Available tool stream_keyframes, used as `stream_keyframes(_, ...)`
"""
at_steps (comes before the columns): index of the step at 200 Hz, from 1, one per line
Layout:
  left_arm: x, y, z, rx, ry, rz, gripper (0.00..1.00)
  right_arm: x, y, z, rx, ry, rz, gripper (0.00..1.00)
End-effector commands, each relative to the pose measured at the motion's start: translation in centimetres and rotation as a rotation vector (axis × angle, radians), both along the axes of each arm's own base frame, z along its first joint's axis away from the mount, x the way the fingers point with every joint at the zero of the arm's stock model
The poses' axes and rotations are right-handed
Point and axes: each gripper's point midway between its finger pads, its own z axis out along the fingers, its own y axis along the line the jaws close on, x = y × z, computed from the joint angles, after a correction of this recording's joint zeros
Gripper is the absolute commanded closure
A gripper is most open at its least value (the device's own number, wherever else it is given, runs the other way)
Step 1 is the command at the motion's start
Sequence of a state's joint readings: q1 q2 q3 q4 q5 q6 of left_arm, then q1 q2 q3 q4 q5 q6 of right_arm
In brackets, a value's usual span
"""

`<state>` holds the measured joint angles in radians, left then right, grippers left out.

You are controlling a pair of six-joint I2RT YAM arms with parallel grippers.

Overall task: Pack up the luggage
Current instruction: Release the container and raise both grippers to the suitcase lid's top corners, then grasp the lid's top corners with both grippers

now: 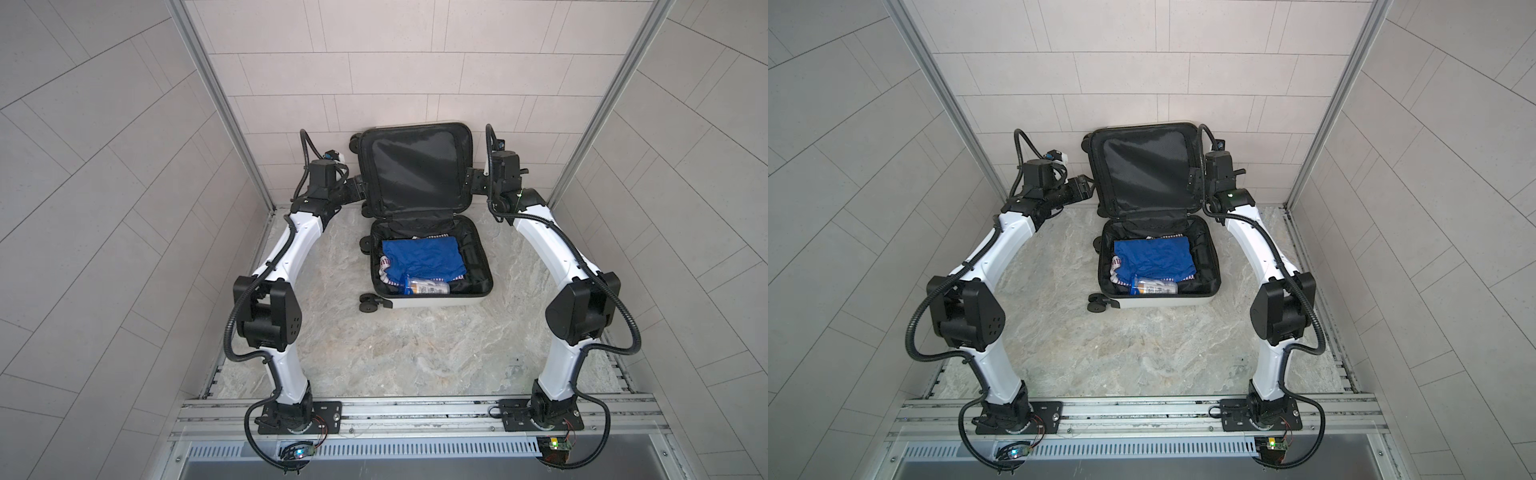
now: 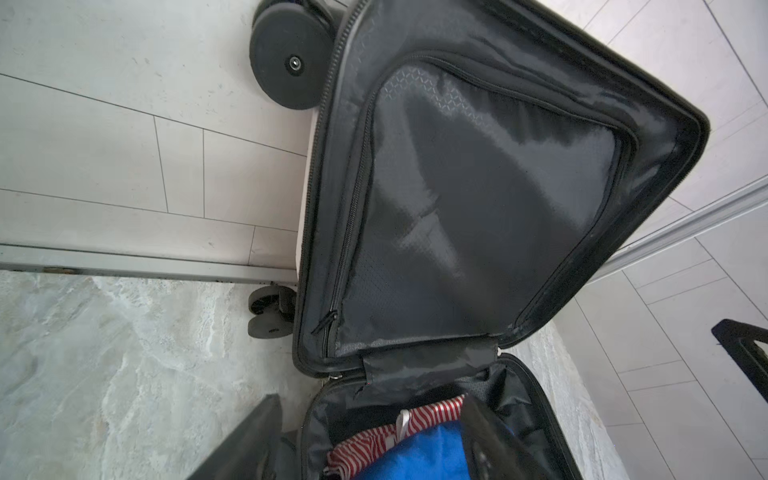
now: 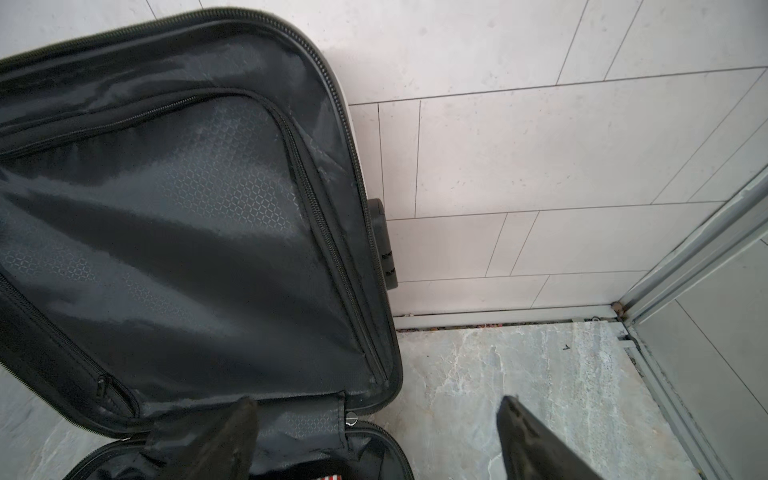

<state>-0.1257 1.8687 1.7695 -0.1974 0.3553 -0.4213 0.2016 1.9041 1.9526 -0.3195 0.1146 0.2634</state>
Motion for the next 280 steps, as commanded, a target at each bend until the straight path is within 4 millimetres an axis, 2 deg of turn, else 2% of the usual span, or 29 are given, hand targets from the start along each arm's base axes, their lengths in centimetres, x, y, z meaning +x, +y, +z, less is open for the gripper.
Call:
stream_keyframes(1, 1.6, 0.2, 4.2, -0.063, -0.151, -0.018, 0.29, 1.6, -0.2, 2.4, -0.032, -0.092, -0.003, 0.10)
stream_keyframes(59, 4.9, 0.6, 4.0, -0.061, -0.248, -0.036, 0.36, 5.3, 0.0, 2.1, -0.048, -0.157, 0.009, 0.13)
stream_keyframes(82, 6.2, 0.0, 4.2, -0.085, -0.276, -0.074, 0.38, 6.4, -0.1, 2.4, -0.048, -0.189, 0.012, 0.14)
stream_keyframes(126, 8.3, -0.1, 3.6, -0.081, -0.293, -0.072, 0.39, 8.3, -0.6, 2.6, -0.037, -0.222, 0.020, 0.22)
stream_keyframes(162, 9.7, 0.2, 3.1, -0.085, -0.308, -0.048, 0.42, 9.4, -0.9, 3.0, -0.011, -0.262, 0.031, 0.30)
stream_keyframes(213, 11.1, 0.3, 3.6, -0.103, -0.364, -0.029, 0.48, 11.2, -0.8, 4.0, 0.033, -0.336, 0.051, 0.40)
stream_keyframes(280, 13.1, 0.1, 3.2, -0.122, -0.391, -0.017, 0.55, 12.9, -0.7, 4.5, 0.088, -0.412, 0.050, 0.47)
